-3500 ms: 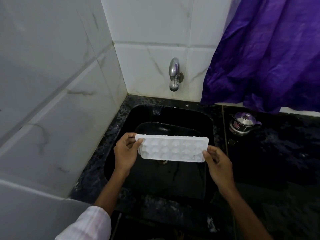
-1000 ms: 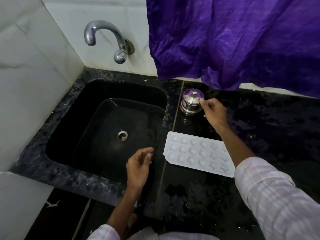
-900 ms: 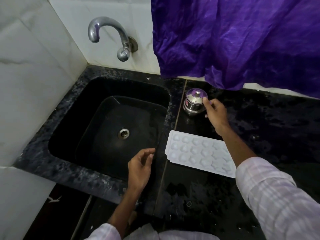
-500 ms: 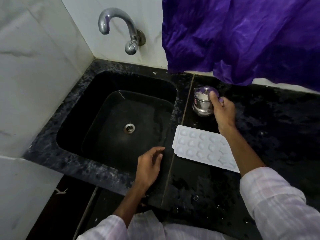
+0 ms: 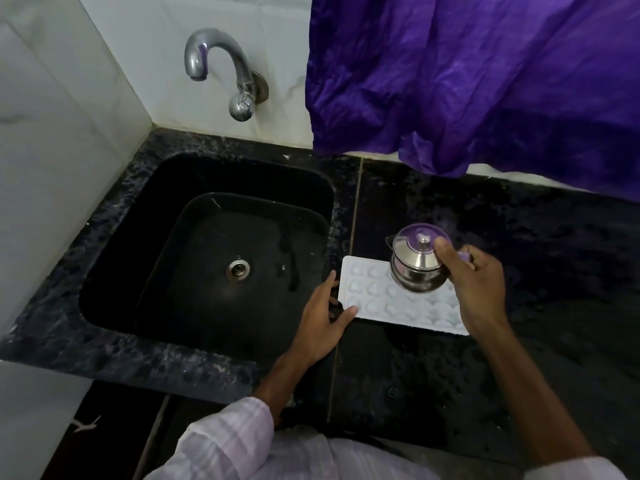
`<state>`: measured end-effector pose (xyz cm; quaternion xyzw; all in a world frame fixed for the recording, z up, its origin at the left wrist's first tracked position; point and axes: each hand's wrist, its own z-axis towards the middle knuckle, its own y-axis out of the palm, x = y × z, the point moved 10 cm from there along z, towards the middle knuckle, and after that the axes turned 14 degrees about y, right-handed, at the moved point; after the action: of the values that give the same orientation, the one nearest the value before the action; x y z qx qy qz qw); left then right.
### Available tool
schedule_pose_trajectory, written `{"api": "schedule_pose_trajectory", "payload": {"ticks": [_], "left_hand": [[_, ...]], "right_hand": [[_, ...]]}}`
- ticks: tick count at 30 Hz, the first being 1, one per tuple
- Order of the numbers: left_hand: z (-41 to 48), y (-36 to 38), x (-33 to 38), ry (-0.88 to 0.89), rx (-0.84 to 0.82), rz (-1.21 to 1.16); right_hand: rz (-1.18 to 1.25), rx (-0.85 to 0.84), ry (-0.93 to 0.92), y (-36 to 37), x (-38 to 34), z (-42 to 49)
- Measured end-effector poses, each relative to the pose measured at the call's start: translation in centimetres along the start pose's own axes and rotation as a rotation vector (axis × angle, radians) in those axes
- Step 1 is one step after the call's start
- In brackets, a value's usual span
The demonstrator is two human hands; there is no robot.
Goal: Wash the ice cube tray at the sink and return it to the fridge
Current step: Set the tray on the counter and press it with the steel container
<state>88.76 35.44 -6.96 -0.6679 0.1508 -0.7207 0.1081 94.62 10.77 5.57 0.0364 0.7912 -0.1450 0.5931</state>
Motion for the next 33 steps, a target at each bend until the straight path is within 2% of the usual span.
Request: {"api": "schedule_pose_trajectory", "payload": {"ticks": [12, 33], "left_hand": [[0.2, 0.9, -0.6, 0.083, -0.170, 0.076], [0.2, 0.9, -1.2, 0.119, -0.138, 0.097]], "right_hand": [[-0.174, 0.027, -0.042, 1.3, 0.6, -1.6], [-0.325, 0.039, -0.072, 2.9, 0.0, -1.1]]}}
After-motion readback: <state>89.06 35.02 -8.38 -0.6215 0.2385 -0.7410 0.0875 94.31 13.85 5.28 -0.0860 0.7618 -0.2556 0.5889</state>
